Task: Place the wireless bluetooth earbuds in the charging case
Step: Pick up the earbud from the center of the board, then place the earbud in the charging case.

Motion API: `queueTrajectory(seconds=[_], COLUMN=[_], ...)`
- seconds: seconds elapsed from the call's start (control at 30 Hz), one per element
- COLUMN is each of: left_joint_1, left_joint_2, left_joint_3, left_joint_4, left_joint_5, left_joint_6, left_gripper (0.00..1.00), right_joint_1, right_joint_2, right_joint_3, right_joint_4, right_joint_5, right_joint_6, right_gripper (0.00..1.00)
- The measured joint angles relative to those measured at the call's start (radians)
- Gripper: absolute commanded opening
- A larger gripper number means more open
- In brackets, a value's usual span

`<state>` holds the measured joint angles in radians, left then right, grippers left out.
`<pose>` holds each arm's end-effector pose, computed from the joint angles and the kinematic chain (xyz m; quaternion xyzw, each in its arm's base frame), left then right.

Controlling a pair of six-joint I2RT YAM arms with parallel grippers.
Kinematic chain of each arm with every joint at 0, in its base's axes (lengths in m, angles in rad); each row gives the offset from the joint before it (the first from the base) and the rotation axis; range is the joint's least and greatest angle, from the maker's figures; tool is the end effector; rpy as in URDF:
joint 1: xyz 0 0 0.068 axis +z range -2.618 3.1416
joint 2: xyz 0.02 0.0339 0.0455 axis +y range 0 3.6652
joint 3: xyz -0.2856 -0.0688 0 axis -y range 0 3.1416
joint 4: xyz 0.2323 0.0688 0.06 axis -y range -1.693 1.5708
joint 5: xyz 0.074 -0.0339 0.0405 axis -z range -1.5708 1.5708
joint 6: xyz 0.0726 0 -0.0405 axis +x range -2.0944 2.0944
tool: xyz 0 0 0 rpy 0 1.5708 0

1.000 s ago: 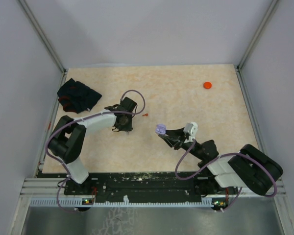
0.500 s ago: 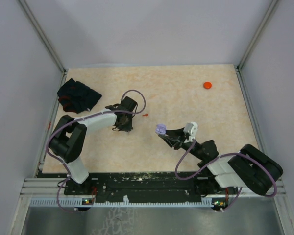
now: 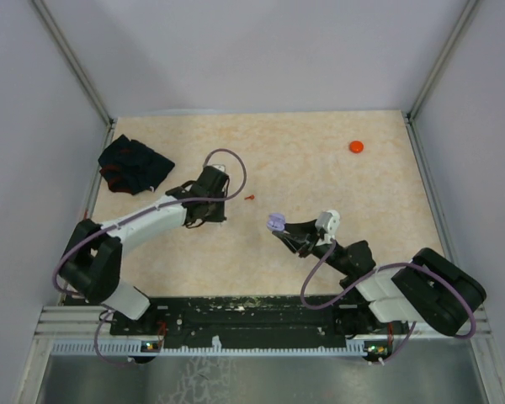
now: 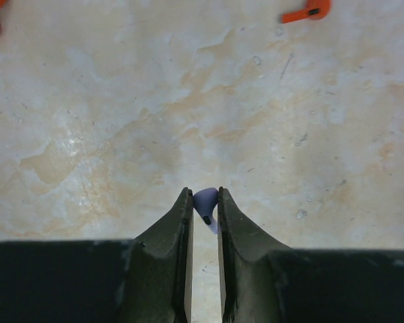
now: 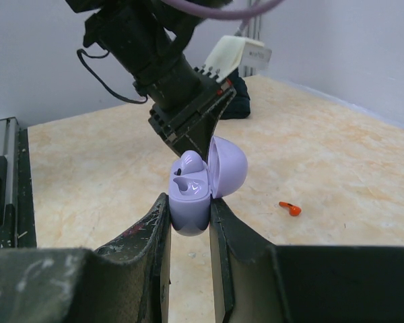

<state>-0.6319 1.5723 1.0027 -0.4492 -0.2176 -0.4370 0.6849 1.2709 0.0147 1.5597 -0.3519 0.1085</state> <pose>0.2710 -0.1790 0.2010 0.0636 0.9548 -0.0481 0.2863 0.1392 0.1460 0.2265 -0.3009 0.5188 0.4022 0.6918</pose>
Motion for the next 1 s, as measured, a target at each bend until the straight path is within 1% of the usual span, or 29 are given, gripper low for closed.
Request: queueTrajectory(seconds=[0.23,0.53,0.73,1.0], left_joint_1=[-0.077,-0.220,-0.336,-0.447], left_joint_2=[-0.155,-0.340,-0.401,-0.426], left_joint_3=[-0.086,-0.225,-0.271,-0.283], left_joint_4=[0.141,0.408,0.579,0.740], left_joint_5=[-0.024,-0.068,-0.109,-0.156], left_joint_6=[0.050,0.148,0.244,0.372], left_gripper=[0.15,0.13,0.13,0.13], right_joint_1=[0.000,0.000,0.000,0.000], right_joint_2=[0.000,0.000,0.001,0.002], right_joint_3=[0.000,0.000,0.000,0.000], right_joint_4=[0.000,0.000,0.000,0.000], right_joint_5=[0.002,0.011,0.013,0.024], right_joint_6=[0.000,-0.004,-0.005,-0.012], right_gripper=[0.00,0.00,0.00,0.00])
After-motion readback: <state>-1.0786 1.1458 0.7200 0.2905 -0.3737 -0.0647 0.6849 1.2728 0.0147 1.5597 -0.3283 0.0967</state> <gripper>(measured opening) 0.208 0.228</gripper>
